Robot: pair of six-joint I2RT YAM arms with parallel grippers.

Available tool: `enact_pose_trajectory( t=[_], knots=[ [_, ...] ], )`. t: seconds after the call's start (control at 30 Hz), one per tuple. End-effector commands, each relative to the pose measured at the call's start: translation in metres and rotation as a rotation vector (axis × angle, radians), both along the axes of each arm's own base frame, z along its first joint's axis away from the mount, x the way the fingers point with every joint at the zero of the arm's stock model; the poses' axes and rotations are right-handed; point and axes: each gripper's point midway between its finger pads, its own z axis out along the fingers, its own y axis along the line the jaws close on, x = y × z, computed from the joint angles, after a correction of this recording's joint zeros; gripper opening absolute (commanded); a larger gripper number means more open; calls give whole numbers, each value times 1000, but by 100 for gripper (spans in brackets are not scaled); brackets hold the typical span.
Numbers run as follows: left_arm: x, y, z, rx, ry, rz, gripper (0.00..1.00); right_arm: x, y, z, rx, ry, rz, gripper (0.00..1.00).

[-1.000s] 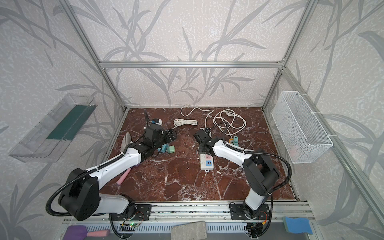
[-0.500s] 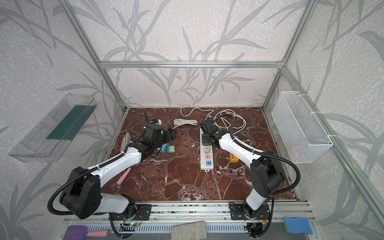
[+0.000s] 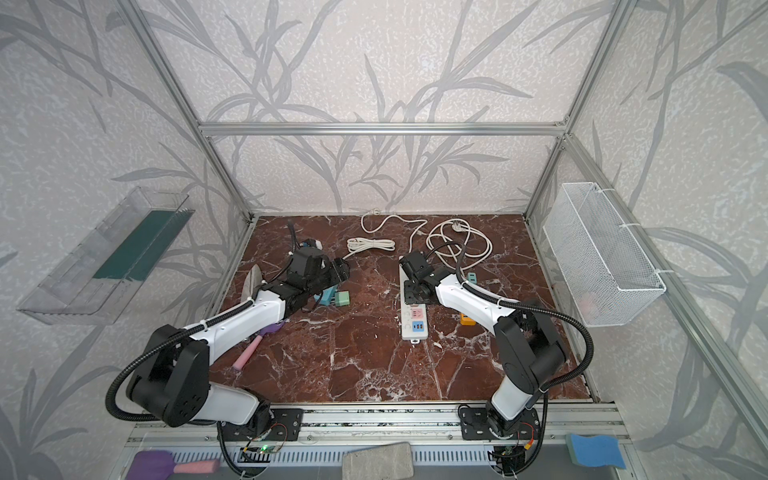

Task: Insert the plug
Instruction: 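Open and lift right gripper while left gripper lowers onto the loose light-green adapter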

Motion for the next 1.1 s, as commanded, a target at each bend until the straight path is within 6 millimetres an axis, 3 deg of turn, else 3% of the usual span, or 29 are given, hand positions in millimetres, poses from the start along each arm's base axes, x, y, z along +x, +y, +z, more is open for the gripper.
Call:
enact_pose_trajectory(
  t=[0.0,0.27,0.67,0.9,1.07],
  knots=[
    [9,-6,7,50,-7,-68,78,-5,-4,27,20,-42,9,56],
    [9,-19,-53,223,247,-234,72,-18,-10,78,124,-186,30,71],
    [-11,-24,-108,399,432,-357,68,-42,-19,82,199,-233,56,76],
    [-26,-18,-110,425,473,-323,67,-48,-28,87,197,-265,57,77],
    [-57,-20,-113,364,492,-305,67,-49,-27,87,218,-269,67,77]
  ],
)
